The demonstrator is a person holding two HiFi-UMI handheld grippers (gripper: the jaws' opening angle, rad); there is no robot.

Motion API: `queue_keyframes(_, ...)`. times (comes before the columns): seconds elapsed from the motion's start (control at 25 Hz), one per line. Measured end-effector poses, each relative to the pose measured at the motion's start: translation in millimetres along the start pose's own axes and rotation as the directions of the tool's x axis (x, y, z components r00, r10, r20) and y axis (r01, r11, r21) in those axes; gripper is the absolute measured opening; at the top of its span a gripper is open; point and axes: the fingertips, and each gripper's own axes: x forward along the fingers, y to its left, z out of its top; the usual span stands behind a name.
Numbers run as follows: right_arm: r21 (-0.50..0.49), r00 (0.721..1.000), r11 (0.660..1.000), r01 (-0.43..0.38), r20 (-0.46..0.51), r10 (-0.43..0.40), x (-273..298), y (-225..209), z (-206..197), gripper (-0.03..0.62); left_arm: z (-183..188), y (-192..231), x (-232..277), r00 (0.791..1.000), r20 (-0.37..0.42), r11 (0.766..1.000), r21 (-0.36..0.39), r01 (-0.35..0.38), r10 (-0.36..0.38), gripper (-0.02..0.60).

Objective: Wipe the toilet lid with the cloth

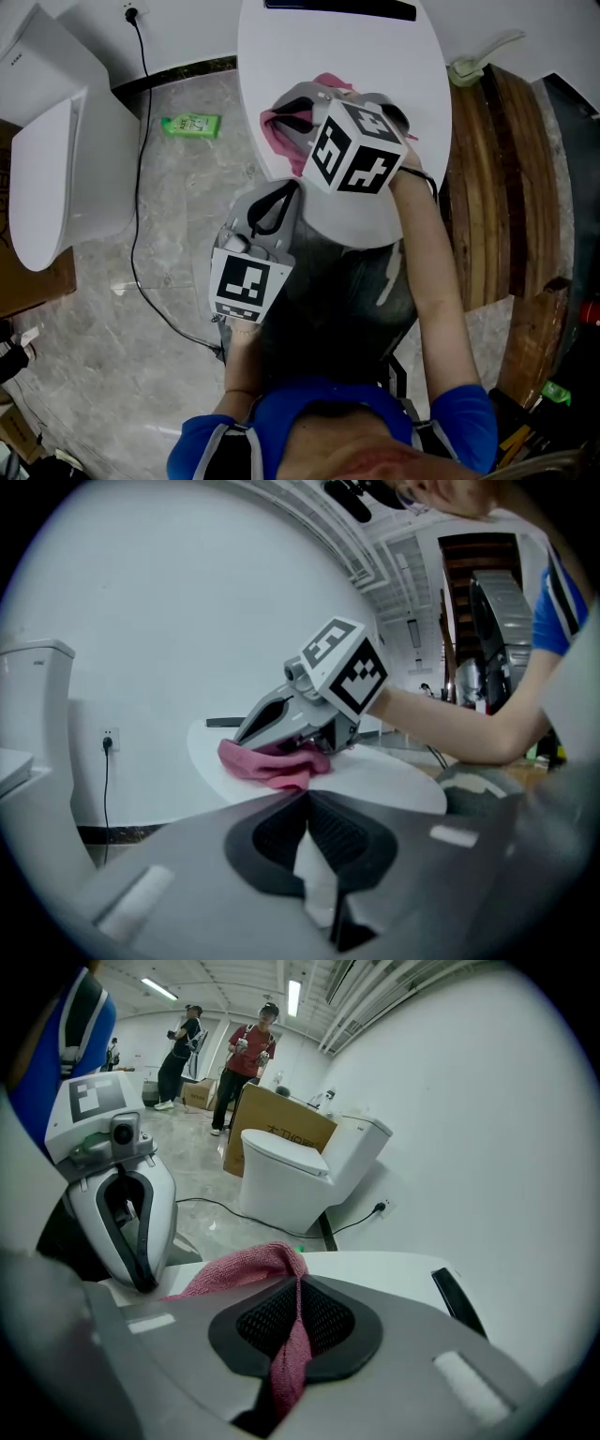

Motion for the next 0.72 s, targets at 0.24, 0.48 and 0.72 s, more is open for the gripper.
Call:
queue_keyframes(0.24,0.016,1.000,1.000,-0.005,0.006,0.005,-6,-3,-8,0.009,1,-1,3,1.000,0.006,1.000,0.003,0.004,-0.004,0.002)
queue_keyframes(0.48,0.042,1.000,0.999,-0.013,0.009,0.012,-13,-8,-19,0.009,2,-2,7,1.000,0.004,1.000,0.008,0.002,-0.002,0.003)
queue_keyframes(0.72,0.059,1.000,0.998,-0.012,0.001,0.011,-20,-10,-28,0.009,3,-1,6,1.000,0.028,1.000,-0.015,0.006,-0.005,0.003)
